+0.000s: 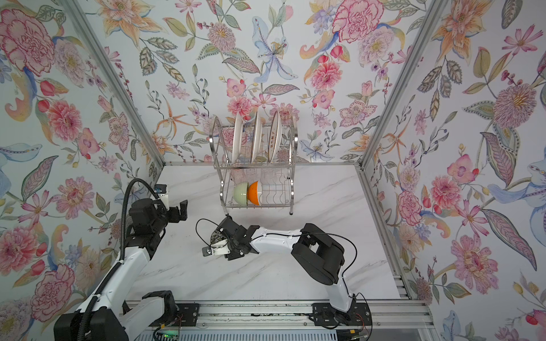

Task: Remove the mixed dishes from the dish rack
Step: 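Lower the pink-patterned bowl onto the table and open the right gripper, then move the right gripper to the orange bowl's rim in the rack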

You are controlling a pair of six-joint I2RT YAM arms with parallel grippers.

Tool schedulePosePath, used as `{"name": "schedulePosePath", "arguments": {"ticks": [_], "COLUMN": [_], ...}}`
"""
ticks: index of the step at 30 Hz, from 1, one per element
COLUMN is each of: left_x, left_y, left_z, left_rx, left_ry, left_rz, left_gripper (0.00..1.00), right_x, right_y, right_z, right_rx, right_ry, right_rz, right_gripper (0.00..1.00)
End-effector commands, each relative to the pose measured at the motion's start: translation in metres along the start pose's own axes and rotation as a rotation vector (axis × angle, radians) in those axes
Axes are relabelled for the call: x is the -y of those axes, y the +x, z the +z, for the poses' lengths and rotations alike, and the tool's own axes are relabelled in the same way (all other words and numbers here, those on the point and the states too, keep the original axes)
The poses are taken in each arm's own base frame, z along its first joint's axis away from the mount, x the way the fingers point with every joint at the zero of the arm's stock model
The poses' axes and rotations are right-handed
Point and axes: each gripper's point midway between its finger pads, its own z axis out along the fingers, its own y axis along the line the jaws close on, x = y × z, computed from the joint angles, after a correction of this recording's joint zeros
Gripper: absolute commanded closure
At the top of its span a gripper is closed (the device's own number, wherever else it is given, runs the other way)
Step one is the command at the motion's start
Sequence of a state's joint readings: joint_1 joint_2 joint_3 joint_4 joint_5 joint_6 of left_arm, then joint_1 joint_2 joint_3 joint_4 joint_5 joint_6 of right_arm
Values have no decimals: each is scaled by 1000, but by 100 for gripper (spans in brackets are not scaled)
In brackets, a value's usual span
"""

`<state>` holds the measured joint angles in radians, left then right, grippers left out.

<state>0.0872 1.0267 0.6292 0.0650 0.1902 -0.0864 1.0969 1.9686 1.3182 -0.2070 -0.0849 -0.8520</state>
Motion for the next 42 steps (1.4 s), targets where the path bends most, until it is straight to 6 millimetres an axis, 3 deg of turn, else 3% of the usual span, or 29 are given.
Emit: {"name": "schedulePosePath", "arguments": {"ticks": [1,7,20,30,42], "left_x": [3,2,22,47,92], "left_y": [-1,-5,-40,-65,-58], "left_z": [0,-1,-18,-49,-69], "left_rx": [-2,-3,101,264,332], "left_ry": [33,32,147,274,452], "left_rz": [5,24,34,113,210], "left_gripper": [0,1,1,0,1], "right_x": [2,1,44,103,128], "right_y": [-13,-14,-31,21,81], "right_z": [-24,-43,-113,-169,-185], "right_rx": [83,136,387,522,602], "right_ry": [-18,-28,165,408,460], "right_rz": [34,36,218,551,886], "right_gripper": [57,49,46,47,46]}}
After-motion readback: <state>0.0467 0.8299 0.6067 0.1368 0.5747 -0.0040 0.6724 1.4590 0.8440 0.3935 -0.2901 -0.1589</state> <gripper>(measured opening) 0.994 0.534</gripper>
